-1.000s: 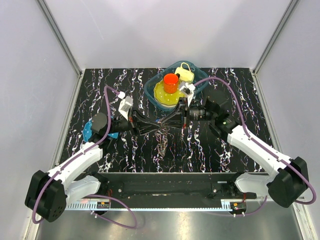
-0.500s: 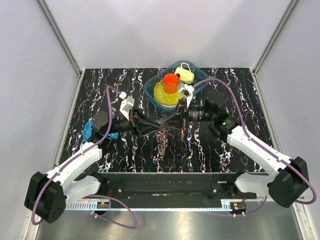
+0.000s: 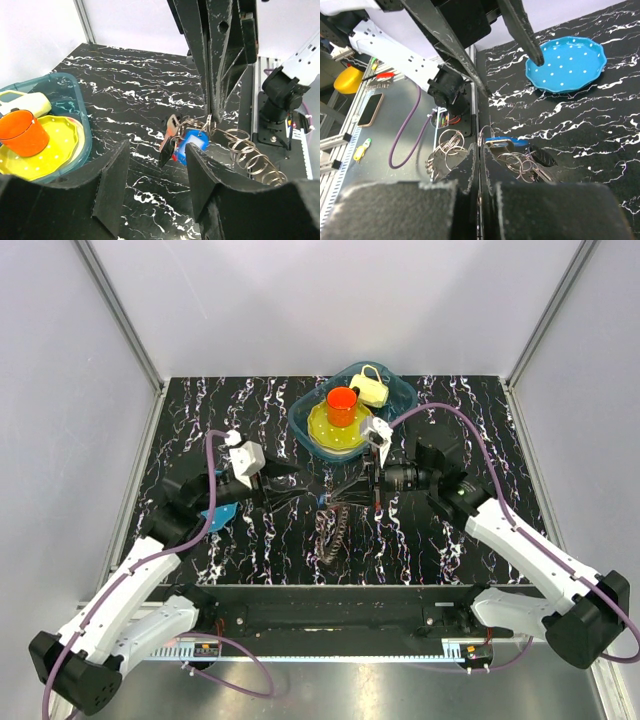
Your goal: Remove the keys from the keyring
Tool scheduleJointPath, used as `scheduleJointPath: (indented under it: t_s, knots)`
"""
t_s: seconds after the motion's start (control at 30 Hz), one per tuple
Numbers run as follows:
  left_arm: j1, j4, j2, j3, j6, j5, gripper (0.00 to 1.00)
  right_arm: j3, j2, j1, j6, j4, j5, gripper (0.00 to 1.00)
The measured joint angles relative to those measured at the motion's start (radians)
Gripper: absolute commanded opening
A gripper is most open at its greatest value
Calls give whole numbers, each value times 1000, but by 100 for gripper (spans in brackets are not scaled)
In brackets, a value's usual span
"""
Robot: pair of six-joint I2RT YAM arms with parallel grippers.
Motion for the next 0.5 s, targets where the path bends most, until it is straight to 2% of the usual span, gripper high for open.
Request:
scheduleJointPath:
  t_s: [0.27,0.5]
  knots:
    - [-43,-151,25,22,186,10,54,7,-15,1,-29,-46,-37,0]
    - [-68,-188,26,32,238,55,54,7,-29,1,-29,-34,-79,0]
